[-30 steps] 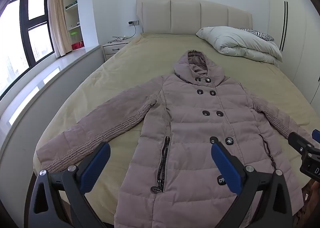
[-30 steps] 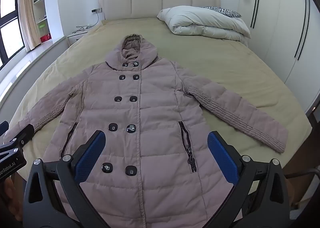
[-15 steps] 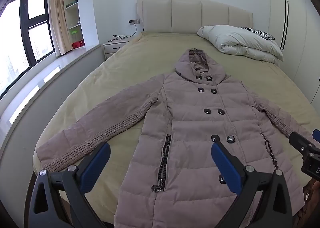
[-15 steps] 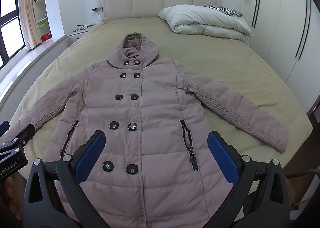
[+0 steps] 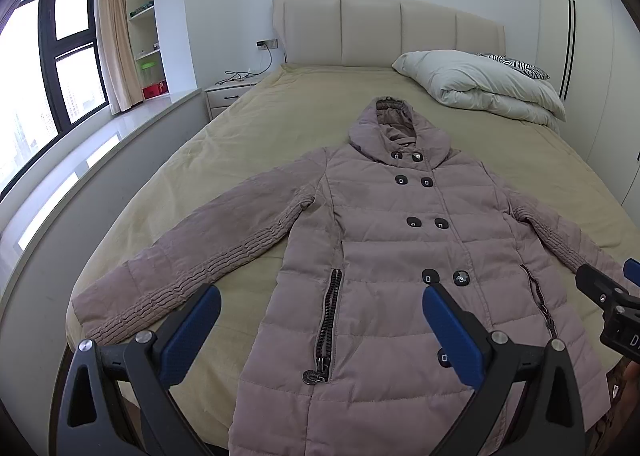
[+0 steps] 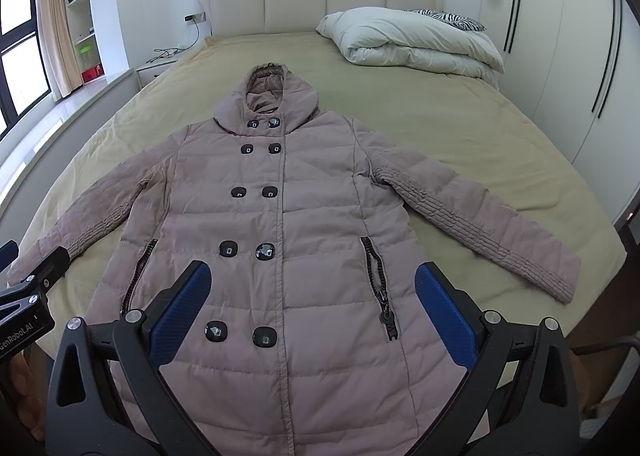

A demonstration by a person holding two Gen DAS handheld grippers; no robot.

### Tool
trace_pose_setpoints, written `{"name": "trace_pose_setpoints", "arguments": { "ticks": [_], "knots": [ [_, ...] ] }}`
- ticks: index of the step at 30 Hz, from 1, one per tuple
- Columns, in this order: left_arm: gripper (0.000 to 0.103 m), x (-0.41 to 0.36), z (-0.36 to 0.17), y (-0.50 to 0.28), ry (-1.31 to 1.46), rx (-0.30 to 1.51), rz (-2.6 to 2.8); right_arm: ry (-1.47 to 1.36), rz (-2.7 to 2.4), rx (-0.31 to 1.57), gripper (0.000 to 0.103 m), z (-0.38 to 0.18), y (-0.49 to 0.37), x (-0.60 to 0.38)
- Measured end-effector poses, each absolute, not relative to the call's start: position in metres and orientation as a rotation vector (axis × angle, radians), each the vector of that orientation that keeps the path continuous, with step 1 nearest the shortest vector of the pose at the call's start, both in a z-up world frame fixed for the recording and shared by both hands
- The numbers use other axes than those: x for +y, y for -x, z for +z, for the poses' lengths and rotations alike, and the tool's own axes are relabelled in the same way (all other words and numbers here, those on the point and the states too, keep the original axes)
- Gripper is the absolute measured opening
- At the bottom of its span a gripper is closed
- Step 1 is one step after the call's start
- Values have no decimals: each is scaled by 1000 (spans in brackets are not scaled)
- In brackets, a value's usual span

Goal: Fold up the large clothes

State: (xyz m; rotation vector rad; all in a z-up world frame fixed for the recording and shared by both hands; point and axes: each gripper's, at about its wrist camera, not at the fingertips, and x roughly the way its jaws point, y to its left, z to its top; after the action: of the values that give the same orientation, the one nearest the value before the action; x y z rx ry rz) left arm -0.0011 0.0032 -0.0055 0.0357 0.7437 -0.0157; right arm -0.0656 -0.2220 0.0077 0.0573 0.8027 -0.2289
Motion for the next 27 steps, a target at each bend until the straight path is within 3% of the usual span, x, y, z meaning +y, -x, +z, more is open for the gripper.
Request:
{"name": "trace_pose_setpoints", "arguments": {
  "ticks": [27],
  "knots": [
    [103, 3, -7, 1, -38, 744, -16, -60, -228, 808, 103, 6, 65, -222]
  ]
}}
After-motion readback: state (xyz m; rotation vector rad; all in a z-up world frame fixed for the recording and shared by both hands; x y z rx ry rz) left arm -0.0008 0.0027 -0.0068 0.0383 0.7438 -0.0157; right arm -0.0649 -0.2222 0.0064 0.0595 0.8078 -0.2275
